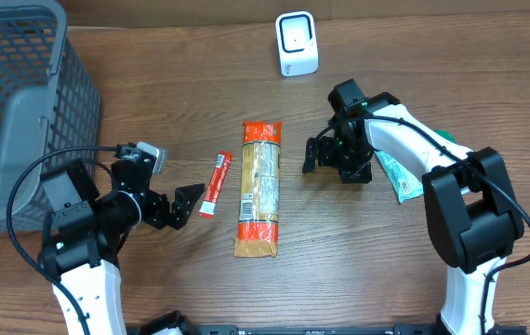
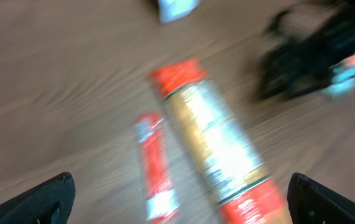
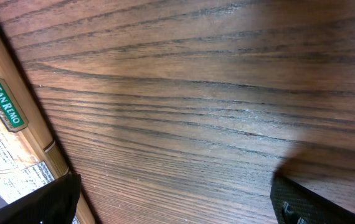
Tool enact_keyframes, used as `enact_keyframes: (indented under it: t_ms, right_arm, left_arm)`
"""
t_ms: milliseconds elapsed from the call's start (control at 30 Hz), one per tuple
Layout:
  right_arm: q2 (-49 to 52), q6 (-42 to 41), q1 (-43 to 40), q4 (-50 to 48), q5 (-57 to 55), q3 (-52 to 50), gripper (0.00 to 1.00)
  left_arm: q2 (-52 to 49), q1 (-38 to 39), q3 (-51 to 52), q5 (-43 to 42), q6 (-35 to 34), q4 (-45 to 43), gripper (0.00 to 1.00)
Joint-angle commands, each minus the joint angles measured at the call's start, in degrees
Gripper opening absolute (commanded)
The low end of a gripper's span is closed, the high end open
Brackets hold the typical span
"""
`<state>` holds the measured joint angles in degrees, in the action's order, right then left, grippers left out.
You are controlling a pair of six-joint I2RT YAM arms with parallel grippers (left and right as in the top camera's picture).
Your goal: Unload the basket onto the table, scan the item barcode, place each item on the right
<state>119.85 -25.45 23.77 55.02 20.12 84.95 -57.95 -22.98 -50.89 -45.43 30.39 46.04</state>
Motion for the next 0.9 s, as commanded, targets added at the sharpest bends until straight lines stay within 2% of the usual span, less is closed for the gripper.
enact_keyframes:
  t_ms: [0, 100, 233, 300, 433, 533, 667, 767, 867]
  right_arm:
    - [-0.22, 0.22, 0.15, -0.33, -0.11, -0.24, 1.0]
    - [-0.22, 0.24, 0.15, -0.33, -0.13, -0.24, 1.0]
    - [-0.22, 0.22, 0.15, -0.35, -0.55, -0.24, 1.0]
    - [-0.22, 0.24, 0.15, -0.33, -1.38, -0.24, 1.0]
    - [-0.22, 0.22, 0.15, -0.35, -2.03, -0.24, 1.0]
    - [-0.22, 0.22, 0.15, -1.29, -2.03, -0.24, 1.0]
    - [-0.22, 0.11, 0.15, -2.97, -1.66, -0.22, 0.99]
    - [-0.22, -0.02, 0.44, -3.3, 3.1, 1.07, 0.88]
    - [-0.22, -0.24, 1.64, 0.61, 5.86, 6.54, 0.84]
  left_arm:
    - [-0.39, -0.13, -0.79, -14.67, -3.69, -0.68, 0.99]
    - [-1.01, -0.13, -0.79, -13.97, -5.27, -0.66, 1.0]
    - [-3.1, -0.13, -0.79, -7.19, -13.75, -0.68, 1.0]
    - [-4.42, -0.13, -0.79, 0.15, -20.17, -0.66, 1.0]
    - [-6.67, -0.13, -0.79, 22.93, -36.37, -0.02, 1.0]
    - [-7.52, -0.15, -0.79, 30.71, -39.65, -0.44, 1.0]
    - [-8.07, -0.15, -0.79, 37.44, -40.37, -1.38, 1.0]
    - [-8.48, -0.15, -0.79, 39.63, -43.32, -2.93, 1.0]
    - [-8.81, -0.15, -0.79, 39.43, -46.1, -3.26, 1.0]
